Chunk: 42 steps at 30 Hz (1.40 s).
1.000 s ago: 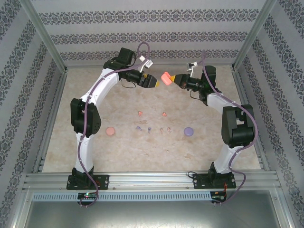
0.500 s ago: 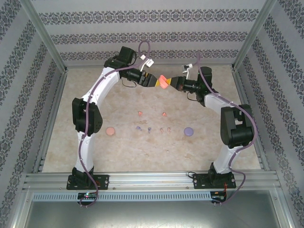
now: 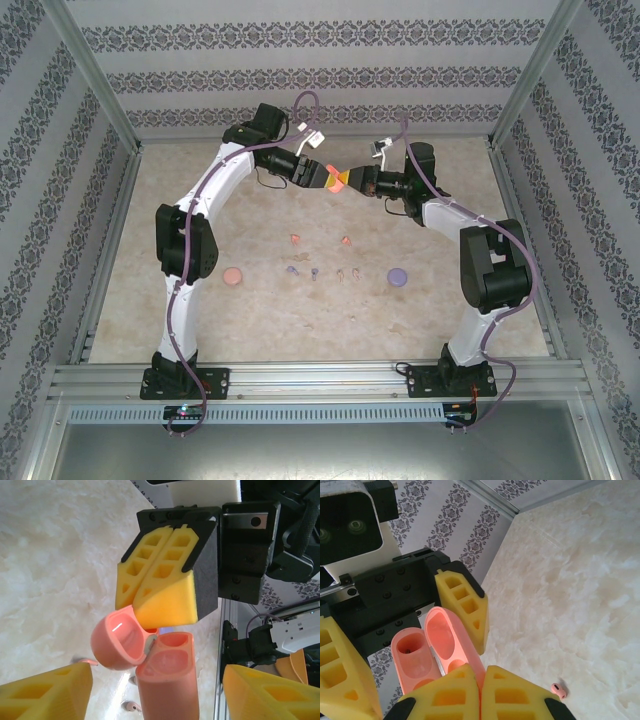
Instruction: Insert wireless bluetooth earbuds into charging case
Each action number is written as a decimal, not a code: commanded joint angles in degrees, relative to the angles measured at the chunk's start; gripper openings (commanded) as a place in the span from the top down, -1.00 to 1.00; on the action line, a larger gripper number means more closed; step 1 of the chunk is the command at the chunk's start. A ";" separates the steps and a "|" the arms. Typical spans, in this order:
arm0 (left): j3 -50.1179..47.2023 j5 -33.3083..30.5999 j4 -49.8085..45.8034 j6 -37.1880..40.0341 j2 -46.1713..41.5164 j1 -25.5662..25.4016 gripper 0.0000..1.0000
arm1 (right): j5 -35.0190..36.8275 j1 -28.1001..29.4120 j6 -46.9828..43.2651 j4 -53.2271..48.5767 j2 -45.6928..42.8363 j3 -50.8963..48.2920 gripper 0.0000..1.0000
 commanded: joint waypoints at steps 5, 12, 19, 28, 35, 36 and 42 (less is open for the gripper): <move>2.37 3.11 -2.44 2.48 1.28 0.60 -0.26 | -0.85 1.11 -1.60 0.24 0.36 0.75 1.00; 2.87 3.47 -3.44 3.22 1.64 0.52 -0.12 | -0.93 1.32 -1.69 -0.21 0.63 1.01 1.00; 3.18 3.96 -4.27 3.97 2.12 0.52 -0.02 | -1.12 1.41 -1.78 -0.62 0.72 1.35 1.00; 3.26 4.55 -4.31 4.10 2.74 0.57 0.17 | -0.94 1.89 -1.96 -0.93 1.07 1.86 1.00; 3.30 4.75 -4.47 4.46 2.88 0.59 0.55 | -0.63 1.86 -1.82 -1.21 1.07 2.02 1.00; 3.30 4.79 -4.67 4.70 2.90 0.56 0.64 | -0.51 1.90 -1.72 -1.25 0.90 2.07 1.00; 2.23 4.19 -4.92 5.30 2.11 0.59 1.00 | 1.03 0.32 0.25 -1.43 -2.00 2.49 0.21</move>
